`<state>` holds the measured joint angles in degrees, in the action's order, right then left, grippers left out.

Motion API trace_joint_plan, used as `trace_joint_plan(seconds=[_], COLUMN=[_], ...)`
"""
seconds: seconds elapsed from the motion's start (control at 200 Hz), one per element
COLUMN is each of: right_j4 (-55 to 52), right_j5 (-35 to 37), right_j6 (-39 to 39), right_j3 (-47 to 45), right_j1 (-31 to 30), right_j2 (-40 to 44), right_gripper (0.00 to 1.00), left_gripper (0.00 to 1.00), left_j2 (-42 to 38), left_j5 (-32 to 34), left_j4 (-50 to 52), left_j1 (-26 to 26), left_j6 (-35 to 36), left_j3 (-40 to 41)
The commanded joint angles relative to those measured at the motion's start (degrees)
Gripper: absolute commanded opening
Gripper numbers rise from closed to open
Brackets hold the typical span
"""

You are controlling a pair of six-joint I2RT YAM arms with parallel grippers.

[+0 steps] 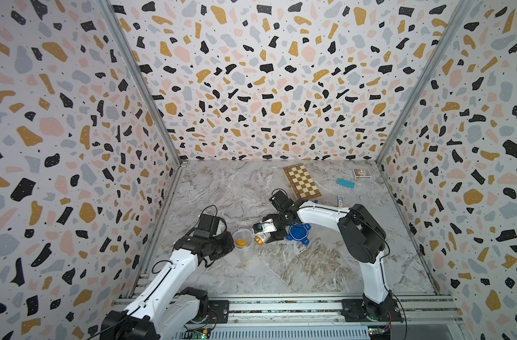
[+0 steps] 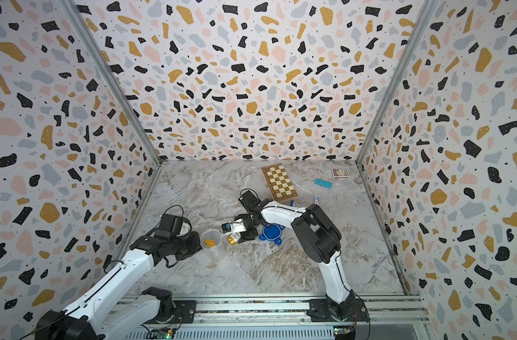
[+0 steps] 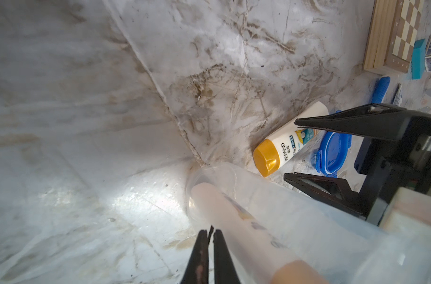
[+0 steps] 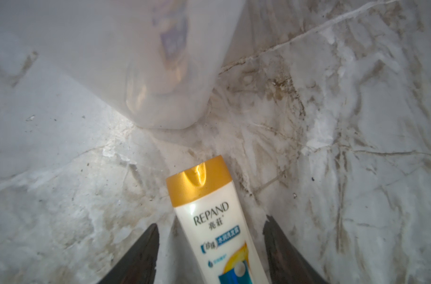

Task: Pack away toiletry kits
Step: Pick up the toiletry item from the center of the board.

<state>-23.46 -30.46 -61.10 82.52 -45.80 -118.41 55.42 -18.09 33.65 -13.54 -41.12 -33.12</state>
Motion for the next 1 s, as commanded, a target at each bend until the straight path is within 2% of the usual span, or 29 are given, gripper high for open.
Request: trace_joint_plan(seconds=[0.0, 0.305, 0.395, 0.476, 0.591, 0.651, 0.736, 0.826, 0.921, 0.996], right_j4=[-3.12, -3.89, -4.16, -4.18, -1.38, 3.13, 13.74, 26.65, 41.94, 51.82], right_j5=[-1.78, 0.23, 0.14, -1.16, -6.49, -10.90, -15.63, -15.36, -12.68, -10.76], right_j6=[-0.85, -0.63, -0.18, 0.57, 4.20, 9.65, 22.20, 35.48, 53.54, 61.57], right_j3=[1.85, 2.47, 2.90, 2.55, -0.91, -4.47, -11.34, -18.38, -24.62, -28.41], right_j1=[0.12, 0.37, 0.74, 1.64, 4.09, 6.14, 8.13, 8.10, 7.90, 6.17], right_j2=[-0.64, -2.34, -2.41, -0.94, 5.04, 10.19, 18.58, 26.55, 33.18, 36.06], right_gripper=[0.65, 0.60, 0.48, 0.33, 0.31, 0.31, 0.30, 0.30, 0.30, 0.30], left_gripper=[0.09, 0.08, 0.08, 0.08, 0.08, 0.08, 0.08, 0.08, 0.08, 0.08], left_j2=[-0.12, -0.96, -1.34, -1.79, -2.30, -2.34, -2.38, -2.23, -1.94, -1.90], left_j5=[-0.37, -0.19, -0.19, -0.13, 0.16, 0.16, -0.06, -0.38, -0.79, -0.96], left_j4=[-1.36, -0.18, 0.08, 0.43, 0.89, 0.85, 0.73, 0.29, -0.06, -0.34], left_j1=[0.43, 0.65, 0.75, 0.80, 1.04, 1.06, 1.15, 1.26, 1.26, 1.24], left_j6=[1.20, 1.22, 1.22, 1.07, 0.98, 1.05, 0.93, 0.95, 1.03, 1.05], left_j3=[0.15, -0.40, -0.45, -0.49, -0.71, -0.62, -0.38, -0.09, -0.08, -0.03])
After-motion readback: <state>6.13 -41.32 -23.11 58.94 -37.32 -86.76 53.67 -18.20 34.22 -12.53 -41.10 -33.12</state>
